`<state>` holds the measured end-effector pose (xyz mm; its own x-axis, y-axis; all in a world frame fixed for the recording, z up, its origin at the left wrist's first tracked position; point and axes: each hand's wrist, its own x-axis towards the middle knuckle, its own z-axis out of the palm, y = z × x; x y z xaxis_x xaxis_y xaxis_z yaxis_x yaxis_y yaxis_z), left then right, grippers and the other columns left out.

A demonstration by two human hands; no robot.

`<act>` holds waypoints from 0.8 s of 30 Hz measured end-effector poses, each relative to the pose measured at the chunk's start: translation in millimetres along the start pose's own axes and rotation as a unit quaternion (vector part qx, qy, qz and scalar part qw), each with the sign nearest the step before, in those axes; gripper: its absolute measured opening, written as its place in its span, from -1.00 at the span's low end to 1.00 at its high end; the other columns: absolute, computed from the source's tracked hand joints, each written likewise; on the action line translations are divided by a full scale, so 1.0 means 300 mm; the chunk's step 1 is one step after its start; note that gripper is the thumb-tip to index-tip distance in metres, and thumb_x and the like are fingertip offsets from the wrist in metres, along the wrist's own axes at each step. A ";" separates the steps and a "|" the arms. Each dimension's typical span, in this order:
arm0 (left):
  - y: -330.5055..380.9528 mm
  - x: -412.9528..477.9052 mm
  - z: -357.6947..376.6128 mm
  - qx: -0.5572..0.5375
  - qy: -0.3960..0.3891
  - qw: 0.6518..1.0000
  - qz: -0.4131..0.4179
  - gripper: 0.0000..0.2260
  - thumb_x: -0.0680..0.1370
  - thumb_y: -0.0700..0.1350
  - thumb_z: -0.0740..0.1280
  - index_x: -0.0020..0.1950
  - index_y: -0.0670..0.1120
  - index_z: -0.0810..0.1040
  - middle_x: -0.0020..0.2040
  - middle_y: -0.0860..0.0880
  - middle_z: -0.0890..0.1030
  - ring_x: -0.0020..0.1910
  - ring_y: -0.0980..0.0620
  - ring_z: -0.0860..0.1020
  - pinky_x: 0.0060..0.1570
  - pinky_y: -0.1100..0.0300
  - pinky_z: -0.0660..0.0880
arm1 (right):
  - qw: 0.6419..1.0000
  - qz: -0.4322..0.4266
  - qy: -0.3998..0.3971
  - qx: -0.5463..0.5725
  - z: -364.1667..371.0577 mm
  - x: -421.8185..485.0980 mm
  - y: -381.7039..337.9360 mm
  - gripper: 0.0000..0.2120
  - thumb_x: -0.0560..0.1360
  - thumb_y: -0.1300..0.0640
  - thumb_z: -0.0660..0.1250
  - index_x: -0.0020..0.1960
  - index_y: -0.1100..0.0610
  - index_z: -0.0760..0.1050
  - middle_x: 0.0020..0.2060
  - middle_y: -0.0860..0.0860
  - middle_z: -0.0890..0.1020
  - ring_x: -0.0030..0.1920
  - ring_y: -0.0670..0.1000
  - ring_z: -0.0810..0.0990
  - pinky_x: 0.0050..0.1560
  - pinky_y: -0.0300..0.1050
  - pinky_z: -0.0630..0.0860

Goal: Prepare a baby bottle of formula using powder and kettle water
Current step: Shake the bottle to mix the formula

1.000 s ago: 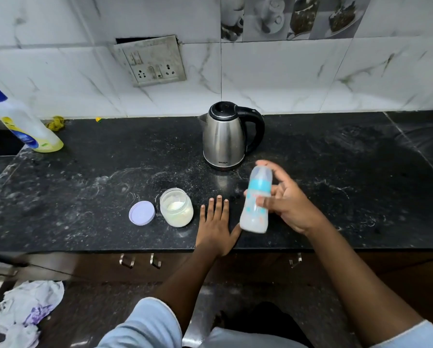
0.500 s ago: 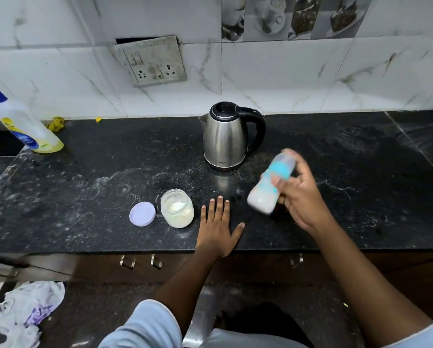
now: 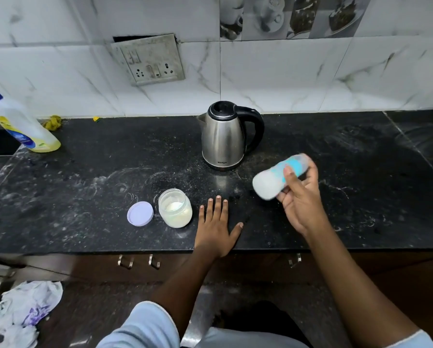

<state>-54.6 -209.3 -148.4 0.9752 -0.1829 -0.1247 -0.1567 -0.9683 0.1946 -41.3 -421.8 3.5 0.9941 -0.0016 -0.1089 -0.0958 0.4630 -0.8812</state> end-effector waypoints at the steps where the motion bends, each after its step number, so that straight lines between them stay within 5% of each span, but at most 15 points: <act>1: 0.002 -0.002 0.000 0.000 0.002 1.000 0.001 -0.20 0.66 0.38 -0.10 0.73 -0.10 -0.14 0.74 -0.11 -0.16 0.71 -0.14 -0.23 0.65 -0.18 -0.25 | 1.000 0.002 -0.004 -0.004 0.004 -0.001 -0.005 -0.29 0.43 0.11 0.57 0.49 -0.05 0.34 0.32 0.16 0.55 0.30 0.22 0.57 0.09 0.18 0.68; 4: 0.003 -0.002 -0.001 0.005 -0.003 1.000 0.005 -0.21 0.67 0.37 -0.09 0.73 -0.10 -0.15 0.74 -0.12 -0.17 0.71 -0.14 -0.24 0.65 -0.18 -0.27 | 0.988 0.031 -0.117 -0.096 -0.003 -0.005 0.002 -0.22 0.42 0.27 0.57 0.53 -0.08 0.35 0.35 0.20 0.58 0.30 0.32 0.60 0.20 0.29 0.63; 7: 0.002 -0.003 -0.002 -0.005 0.006 1.000 0.000 -0.21 0.66 0.38 -0.09 0.74 -0.09 -0.13 0.74 -0.11 -0.16 0.71 -0.13 -0.23 0.65 -0.17 -0.26 | 1.000 -0.012 0.017 -0.013 -0.009 -0.008 0.009 -0.32 0.52 0.26 0.46 0.54 -0.02 0.29 0.31 0.21 0.56 0.29 0.22 0.60 0.11 0.20 0.67; 11: 0.000 -0.005 -0.004 0.005 -0.003 1.000 0.007 -0.21 0.67 0.37 -0.09 0.73 -0.10 -0.15 0.74 -0.12 -0.17 0.71 -0.15 -0.23 0.65 -0.18 -0.25 | 0.990 0.056 -0.095 -0.091 -0.018 -0.023 0.012 -0.26 0.44 0.31 0.47 0.53 -0.08 0.34 0.27 0.24 0.61 0.22 0.23 0.66 0.14 0.24 0.66; 14: 0.000 -0.002 -0.002 -0.004 0.005 1.000 0.002 -0.20 0.66 0.38 -0.09 0.74 -0.10 -0.12 0.74 -0.11 -0.15 0.71 -0.14 -0.23 0.65 -0.18 -0.25 | 0.999 0.033 0.025 -0.006 -0.033 -0.013 0.011 -0.37 0.52 0.26 0.42 0.50 -0.09 0.34 0.31 0.15 0.56 0.22 0.13 0.67 0.07 0.17 0.69; 17: -0.001 -0.004 -0.001 0.004 0.000 1.000 0.010 -0.21 0.66 0.37 -0.10 0.73 -0.11 -0.13 0.74 -0.13 -0.16 0.71 -0.15 -0.23 0.65 -0.18 -0.25 | 0.988 0.089 -0.086 -0.092 -0.029 -0.031 0.027 -0.27 0.46 0.32 0.46 0.52 -0.13 0.36 0.33 0.26 0.59 0.27 0.25 0.65 0.18 0.31 0.64; 21: -0.001 -0.006 -0.005 -0.001 0.005 1.000 0.005 -0.20 0.65 0.38 -0.11 0.74 -0.11 -0.11 0.74 -0.12 -0.15 0.71 -0.14 -0.22 0.65 -0.18 -0.26 | 0.998 0.062 0.023 -0.006 -0.027 -0.036 0.043 -0.45 0.56 0.30 0.41 0.43 -0.13 0.41 0.38 0.28 0.53 0.24 0.19 0.65 0.10 0.19 0.69; 24: -0.001 -0.007 -0.006 0.008 -0.003 1.000 0.011 -0.18 0.62 0.39 -0.18 0.73 -0.11 -0.13 0.74 -0.14 -0.16 0.71 -0.16 -0.22 0.65 -0.19 -0.24 | 0.986 0.115 -0.101 -0.068 -0.034 -0.046 0.053 -0.29 0.51 0.33 0.46 0.53 -0.15 0.36 0.33 0.28 0.59 0.31 0.29 0.62 0.21 0.31 0.62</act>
<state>-56.2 -208.2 -146.5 0.9705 -0.2047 -0.1271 -0.1799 -0.9666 0.1825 -57.0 -423.3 -13.7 0.9337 0.2728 -0.2320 -0.3129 0.3063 -0.8990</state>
